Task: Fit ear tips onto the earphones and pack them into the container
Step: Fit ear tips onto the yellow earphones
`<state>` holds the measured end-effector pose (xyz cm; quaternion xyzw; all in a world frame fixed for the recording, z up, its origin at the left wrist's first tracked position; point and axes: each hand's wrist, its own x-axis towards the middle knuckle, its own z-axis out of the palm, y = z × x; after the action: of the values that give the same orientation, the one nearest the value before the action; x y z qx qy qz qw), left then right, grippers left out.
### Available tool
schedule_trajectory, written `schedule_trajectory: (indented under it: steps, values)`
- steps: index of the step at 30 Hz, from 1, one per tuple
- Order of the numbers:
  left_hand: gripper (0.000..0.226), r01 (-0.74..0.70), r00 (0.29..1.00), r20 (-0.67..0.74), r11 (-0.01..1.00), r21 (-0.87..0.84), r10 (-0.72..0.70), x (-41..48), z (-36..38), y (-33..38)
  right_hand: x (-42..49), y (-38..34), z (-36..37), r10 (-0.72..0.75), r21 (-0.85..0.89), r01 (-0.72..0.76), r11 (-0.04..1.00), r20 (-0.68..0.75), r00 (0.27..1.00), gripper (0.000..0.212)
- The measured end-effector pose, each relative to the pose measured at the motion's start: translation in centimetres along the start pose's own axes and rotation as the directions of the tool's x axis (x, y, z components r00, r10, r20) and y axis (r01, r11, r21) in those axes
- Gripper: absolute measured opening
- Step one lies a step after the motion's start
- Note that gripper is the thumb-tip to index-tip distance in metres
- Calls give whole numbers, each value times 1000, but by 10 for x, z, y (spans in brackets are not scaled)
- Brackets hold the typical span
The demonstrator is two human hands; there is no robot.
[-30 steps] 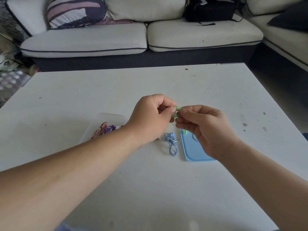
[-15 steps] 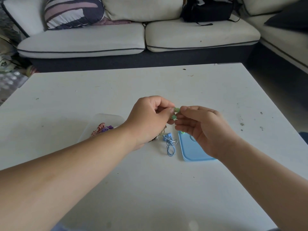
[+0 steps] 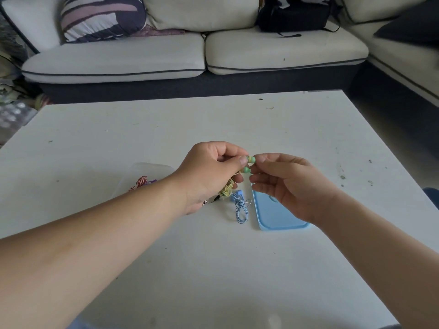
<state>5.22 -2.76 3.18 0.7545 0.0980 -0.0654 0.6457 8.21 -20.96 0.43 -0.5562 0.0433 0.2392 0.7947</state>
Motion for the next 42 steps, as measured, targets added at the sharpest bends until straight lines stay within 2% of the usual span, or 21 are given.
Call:
schedule_trajectory:
  steps: [2, 4, 6, 8, 12, 17, 24, 29, 38, 42]
  values:
    - [9, 31, 999, -15, 999, -28, -31, 1, -2, -1, 6, -4, -9, -59, -129, 42, 991, -136, 989, 5]
    - [9, 67, 997, -21, 996, -65, -68, 2, -3, -3, 14, -1, -22, -168, -399, 42, 916, -286, 943, 3]
    - [9, 88, 995, -32, 993, -80, -91, 3, -5, -5, 24, 10, -31, -239, -662, -28, 749, -309, 921, 8]
    - [9, 91, 995, -36, 991, -95, -95, 4, -7, -6, 32, 26, -31, -225, -812, -68, 580, -239, 945, 11]
    - [14, 93, 996, -4, 988, -121, -95, 3, -11, -7, 50, 52, -34, -203, -947, -81, 309, -149, 968, 15]
    - [23, 77, 997, 14, 990, -114, -76, 1, -17, -8, 57, 61, -36, -244, -980, -62, 187, -108, 964, 14]
    - [26, 86, 996, 15, 984, -155, -85, -2, -22, -6, 51, 55, -29, -220, -992, -34, 125, -61, 974, 16]
    - [26, 85, 996, 21, 984, -159, -82, -3, -21, -5, 48, 53, -31, -242, -978, -43, 205, -93, 966, 14]
    - [26, 93, 996, 29, 982, -166, -89, -1, -20, -7, 53, 57, -35, -275, -976, -45, 213, -104, 956, 17]
    - [27, 94, 995, 33, 981, -167, -90, -2, -19, -6, 54, 52, -32, -239, -960, -100, 263, -165, 957, 17]
